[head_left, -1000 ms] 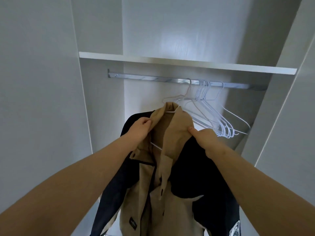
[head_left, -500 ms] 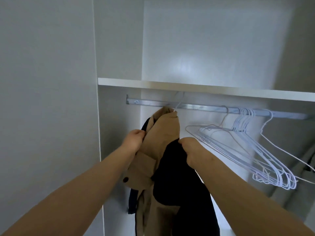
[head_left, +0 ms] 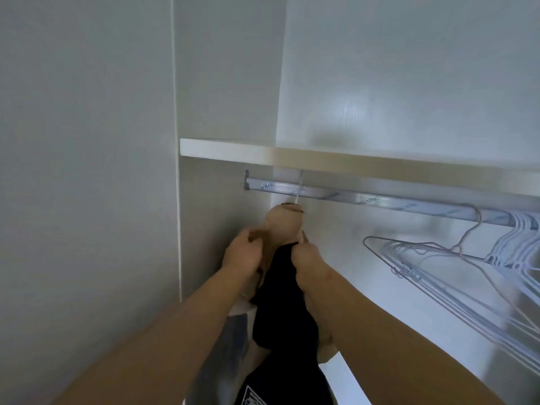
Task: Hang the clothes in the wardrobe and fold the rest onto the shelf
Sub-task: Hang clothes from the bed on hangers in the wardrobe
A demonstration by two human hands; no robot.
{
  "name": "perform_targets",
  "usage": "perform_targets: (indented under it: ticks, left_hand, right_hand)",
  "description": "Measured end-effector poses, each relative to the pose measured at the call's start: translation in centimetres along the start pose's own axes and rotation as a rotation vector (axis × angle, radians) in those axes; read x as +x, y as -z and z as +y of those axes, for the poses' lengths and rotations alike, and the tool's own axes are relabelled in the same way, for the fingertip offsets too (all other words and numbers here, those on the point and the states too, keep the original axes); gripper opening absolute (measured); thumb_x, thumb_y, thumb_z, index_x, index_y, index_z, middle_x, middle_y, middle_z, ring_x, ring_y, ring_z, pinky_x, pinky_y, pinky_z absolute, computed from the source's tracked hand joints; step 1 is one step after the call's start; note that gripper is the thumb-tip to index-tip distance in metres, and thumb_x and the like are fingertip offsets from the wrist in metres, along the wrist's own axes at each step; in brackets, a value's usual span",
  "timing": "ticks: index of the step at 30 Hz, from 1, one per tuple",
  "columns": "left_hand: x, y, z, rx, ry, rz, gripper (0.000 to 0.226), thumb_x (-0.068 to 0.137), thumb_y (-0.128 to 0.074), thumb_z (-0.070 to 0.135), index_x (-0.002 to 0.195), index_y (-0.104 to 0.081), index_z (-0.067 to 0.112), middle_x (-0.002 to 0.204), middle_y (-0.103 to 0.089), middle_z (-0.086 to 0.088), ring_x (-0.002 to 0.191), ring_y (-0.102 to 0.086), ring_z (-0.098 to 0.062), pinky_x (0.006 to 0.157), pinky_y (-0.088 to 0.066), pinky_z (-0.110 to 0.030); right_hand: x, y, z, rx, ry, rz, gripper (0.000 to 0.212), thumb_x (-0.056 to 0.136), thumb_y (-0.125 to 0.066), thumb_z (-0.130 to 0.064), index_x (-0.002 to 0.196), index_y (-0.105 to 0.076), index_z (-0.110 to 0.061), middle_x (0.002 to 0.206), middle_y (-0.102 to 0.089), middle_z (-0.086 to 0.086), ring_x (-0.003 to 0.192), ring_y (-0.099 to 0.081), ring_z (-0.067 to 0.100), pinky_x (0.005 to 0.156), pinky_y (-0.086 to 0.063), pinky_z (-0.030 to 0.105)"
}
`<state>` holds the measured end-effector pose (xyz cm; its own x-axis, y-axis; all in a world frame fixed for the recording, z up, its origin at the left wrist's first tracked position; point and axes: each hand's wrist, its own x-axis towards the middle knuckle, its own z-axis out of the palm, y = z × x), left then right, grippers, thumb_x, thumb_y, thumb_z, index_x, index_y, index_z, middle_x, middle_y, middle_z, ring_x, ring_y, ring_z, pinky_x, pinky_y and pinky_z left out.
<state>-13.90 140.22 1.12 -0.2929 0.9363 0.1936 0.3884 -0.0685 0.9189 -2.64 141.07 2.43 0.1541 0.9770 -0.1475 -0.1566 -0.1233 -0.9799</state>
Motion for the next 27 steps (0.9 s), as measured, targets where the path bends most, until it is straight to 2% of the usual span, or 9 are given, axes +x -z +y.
perform_targets:
  ticks: [2,5,8,10,12,15,19,22,27]
  left_hand:
    - [0.6,0.0,-0.6,-0.015,0.024,-0.003,0.034,0.094,-0.043,0.008,0.126,-0.054,0.008,0.128,-0.057,-0.014,0.116,-0.053,-0.029,0.099,-0.041,-0.032]
    - [1.3,-0.2,-1.7,-0.002,0.067,-0.002,0.038,0.095,-0.04,0.007,0.131,-0.05,0.008,0.132,-0.053,-0.012,0.119,-0.05,-0.027,0.101,-0.039,-0.031]
    - [1.1,-0.4,-2.9,-0.06,0.124,0.02,0.036,0.094,-0.039,0.006,0.129,-0.05,0.006,0.128,-0.056,-0.013,0.115,-0.053,-0.029,0.1,-0.042,-0.037]
    - [0.8,-0.6,-3.8,-0.116,0.162,0.051,0.033,0.094,-0.04,0.005,0.125,-0.051,0.004,0.118,-0.058,-0.013,0.106,-0.055,-0.027,0.094,-0.044,-0.033]
    - [0.3,-0.8,-4.7,-0.152,0.198,0.059,0.031,0.094,-0.041,0.004,0.122,-0.053,0.004,0.115,-0.059,-0.011,0.099,-0.054,-0.023,0.088,-0.043,-0.03]
    - [-0.4,-1.1,-5.7,-0.138,0.24,0.043,0.029,0.095,-0.044,0.01,0.121,-0.057,0.006,0.12,-0.06,-0.012,0.103,-0.055,-0.023,0.085,-0.042,-0.03]
    - [-1.5,-1.7,-6.2,-0.166,0.27,0.017,0.025,0.097,-0.046,0.017,0.117,-0.059,0.009,0.115,-0.061,-0.015,0.1,-0.056,-0.025,0.085,-0.042,-0.032]
    - [-2.3,-2.0,-6.2,-0.206,0.292,-0.035,0.024,0.097,-0.045,0.012,0.116,-0.058,0.007,0.103,-0.059,-0.013,0.09,-0.055,-0.023,0.075,-0.039,-0.025]
    - [-3.6,-1.9,-6.1,-0.319,0.353,-0.035,0.017,0.096,-0.044,0.005,0.088,-0.056,0.014,0.072,-0.054,-0.002,0.062,-0.05,-0.008,0.04,-0.043,-0.011]
  right_hand:
    - [0.8,-0.5,1.3,-0.033,-0.11,-0.053,0.036,0.1,-0.026,-0.001,0.128,-0.048,0.006,0.112,-0.059,0.026,0.073,-0.05,0.027,0.059,-0.046,0.019]
    - [2.3,-1.3,3.0,-0.087,-0.042,-0.138,0.035,0.097,-0.036,-0.001,0.13,-0.047,-0.002,0.127,-0.055,0.017,0.11,-0.055,0.035,0.087,-0.046,0.034]
    - [3.0,-1.1,4.0,-0.124,-0.026,-0.22,0.034,0.097,-0.042,-0.007,0.131,-0.047,-0.01,0.12,-0.055,0.013,0.114,-0.054,0.034,0.083,-0.048,0.04]
    - [3.8,-0.6,4.5,-0.099,-0.118,-0.207,0.022,0.098,-0.043,-0.013,0.115,-0.053,-0.002,0.111,-0.056,0.017,0.108,-0.055,0.036,0.077,-0.049,0.039]
    - [4.3,0.0,4.8,-0.113,-0.145,-0.194,0.013,0.098,-0.045,-0.015,0.097,-0.054,-0.005,0.111,-0.057,0.019,0.109,-0.055,0.037,0.083,-0.049,0.042]
    - [4.7,0.8,5.5,-0.116,-0.129,-0.171,0.013,0.096,-0.05,-0.016,0.096,-0.057,-0.005,0.104,-0.06,0.015,0.105,-0.056,0.035,0.088,-0.049,0.043]
    - [4.3,1.2,6.3,-0.112,-0.139,-0.136,0.014,0.093,-0.055,-0.019,0.082,-0.057,-0.011,0.082,-0.058,0.008,0.079,-0.057,0.024,0.066,-0.051,0.032]
    - [3.6,1.1,7.0,-0.138,-0.151,-0.14,0.012,0.094,-0.054,-0.02,0.083,-0.056,-0.014,0.084,-0.058,0.008,0.081,-0.057,0.023,0.059,-0.049,0.028]
    - [1.6,1.1,8.0,-0.203,-0.157,-0.156,0.016,0.094,-0.051,-0.018,0.08,-0.055,-0.014,0.069,-0.053,0.003,0.055,-0.048,0.012,0.04,-0.041,0.019]
